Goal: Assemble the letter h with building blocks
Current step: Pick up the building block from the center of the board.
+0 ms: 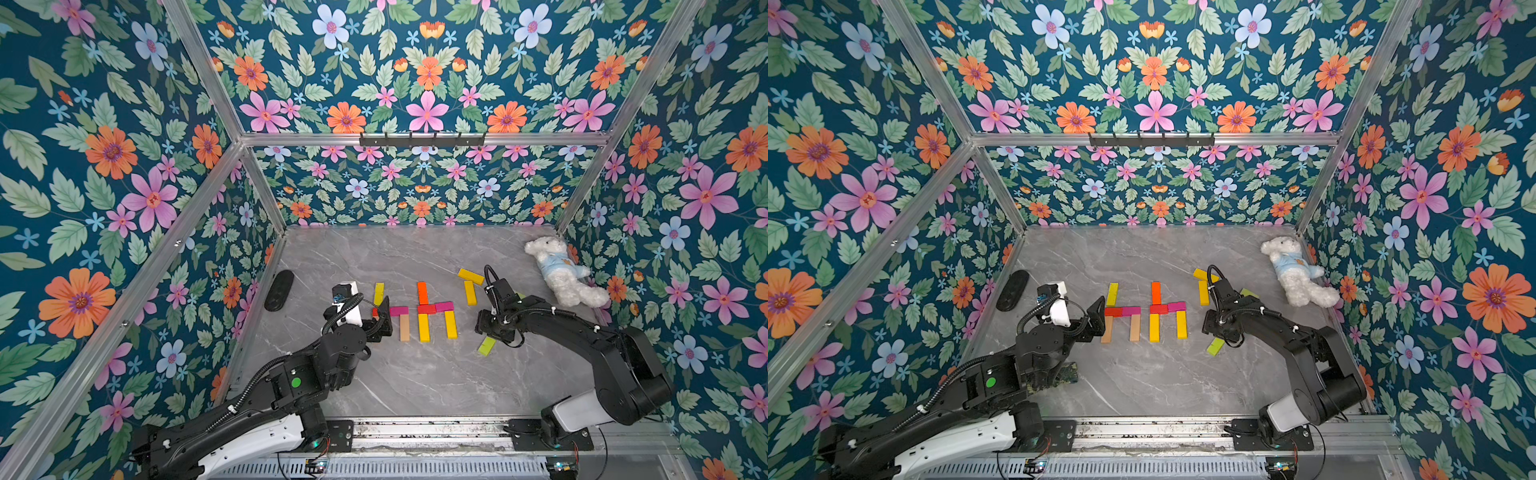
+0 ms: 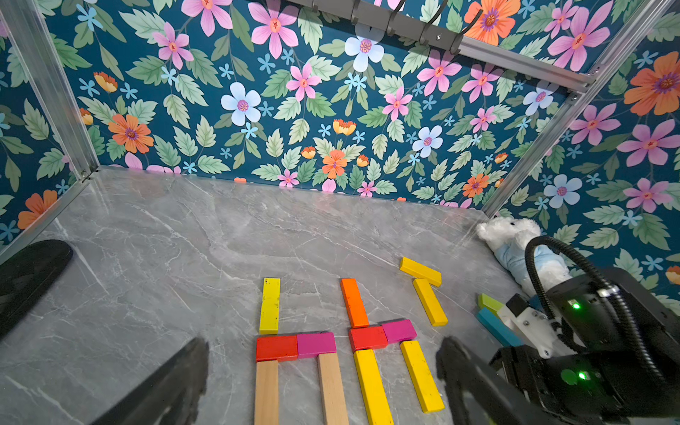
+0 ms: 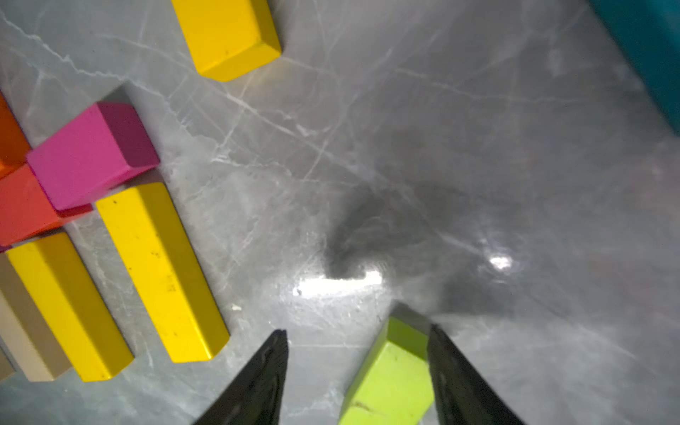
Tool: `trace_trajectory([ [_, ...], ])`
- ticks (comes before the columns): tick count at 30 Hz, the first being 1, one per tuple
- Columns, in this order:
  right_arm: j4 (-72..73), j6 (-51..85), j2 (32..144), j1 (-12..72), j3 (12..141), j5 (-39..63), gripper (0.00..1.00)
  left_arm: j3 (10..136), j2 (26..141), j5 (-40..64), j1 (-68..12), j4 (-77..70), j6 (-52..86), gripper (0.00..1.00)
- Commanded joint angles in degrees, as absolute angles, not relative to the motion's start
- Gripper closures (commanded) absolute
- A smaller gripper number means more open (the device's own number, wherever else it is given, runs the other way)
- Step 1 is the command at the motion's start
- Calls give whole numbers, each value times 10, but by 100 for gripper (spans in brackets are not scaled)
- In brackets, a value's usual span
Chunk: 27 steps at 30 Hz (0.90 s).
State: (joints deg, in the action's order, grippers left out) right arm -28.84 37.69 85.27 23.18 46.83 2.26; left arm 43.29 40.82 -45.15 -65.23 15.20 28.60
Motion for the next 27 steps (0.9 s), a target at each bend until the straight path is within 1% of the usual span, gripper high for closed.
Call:
trace_trajectory([
  [1,-333,360,853,246,468,-11,30,432,406,-459,-652,155,292,0],
  [4,-320,332,853,253,458,0,25,431,406,-460,-652,153,293,1],
  [5,-316,320,852,255,457,9,22,431,406,-461,-652,154,293,1],
  [9,-331,304,848,283,459,6,20,431,406,-462,-652,155,295,1],
  [13,-354,290,851,314,465,-23,21,431,406,-465,-652,156,298,1],
  [15,-363,282,859,327,470,-25,23,432,406,-465,-652,155,297,1],
  [18,-379,272,870,356,483,-33,23,432,406,-466,-652,155,297,1],
  [23,-387,273,873,361,489,-48,24,433,409,-466,-652,156,299,1],
  [27,-388,263,878,364,490,-38,21,432,409,-468,-652,156,299,1],
])
